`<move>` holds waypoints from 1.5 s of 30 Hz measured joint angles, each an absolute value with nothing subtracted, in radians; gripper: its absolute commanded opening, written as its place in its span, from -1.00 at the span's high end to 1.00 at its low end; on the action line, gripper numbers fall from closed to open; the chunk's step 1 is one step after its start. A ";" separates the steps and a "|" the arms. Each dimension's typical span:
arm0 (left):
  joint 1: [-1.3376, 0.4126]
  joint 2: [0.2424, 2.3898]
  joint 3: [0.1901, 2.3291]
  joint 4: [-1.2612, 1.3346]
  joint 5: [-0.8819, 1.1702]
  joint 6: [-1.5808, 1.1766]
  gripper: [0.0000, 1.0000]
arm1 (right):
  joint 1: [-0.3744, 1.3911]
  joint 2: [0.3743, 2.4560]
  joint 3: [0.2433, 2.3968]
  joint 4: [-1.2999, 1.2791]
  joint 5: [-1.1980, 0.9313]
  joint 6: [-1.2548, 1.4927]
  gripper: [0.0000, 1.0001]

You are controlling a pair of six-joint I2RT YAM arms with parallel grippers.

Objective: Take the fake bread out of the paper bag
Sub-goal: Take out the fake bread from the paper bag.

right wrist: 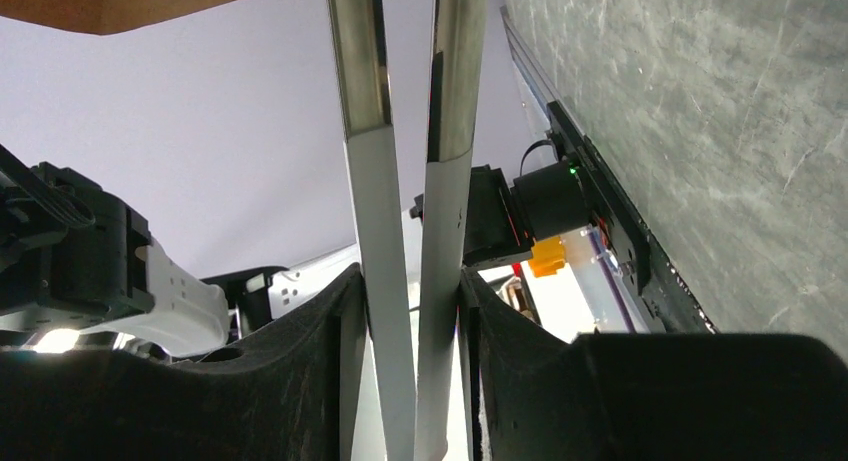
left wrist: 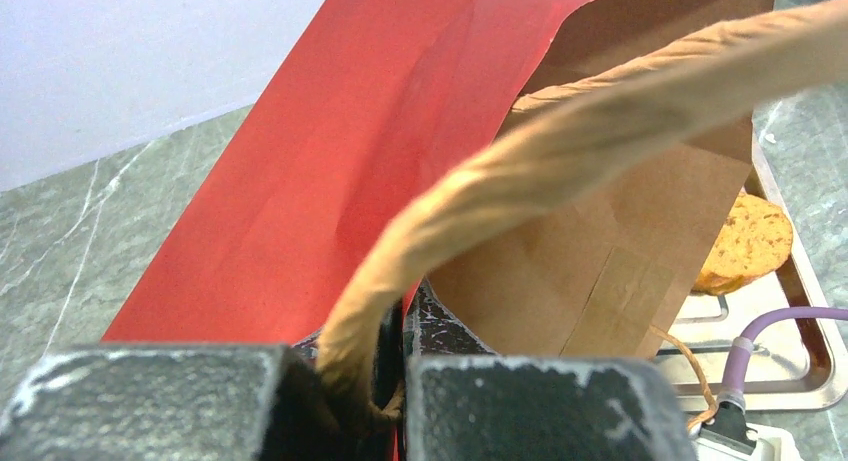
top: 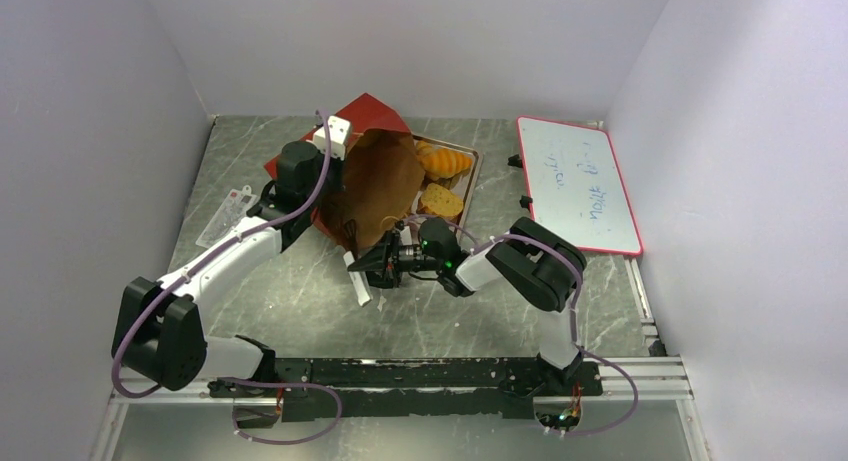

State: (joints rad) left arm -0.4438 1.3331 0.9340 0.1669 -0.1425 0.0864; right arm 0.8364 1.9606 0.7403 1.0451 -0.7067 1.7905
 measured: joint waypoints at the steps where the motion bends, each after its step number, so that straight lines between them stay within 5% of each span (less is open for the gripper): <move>1: -0.444 1.332 0.934 0.167 -0.141 0.086 0.86 | 0.836 1.962 0.740 1.046 -0.707 1.791 0.23; 45: -0.439 1.326 0.925 0.077 -0.062 0.030 0.86 | 0.817 2.184 0.939 1.118 -0.766 1.809 0.25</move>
State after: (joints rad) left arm -0.4393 1.3258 0.9253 0.0769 -0.0624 0.0299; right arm 0.8169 2.1838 0.9394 1.1183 -0.7662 1.8088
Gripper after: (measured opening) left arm 0.076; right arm 0.404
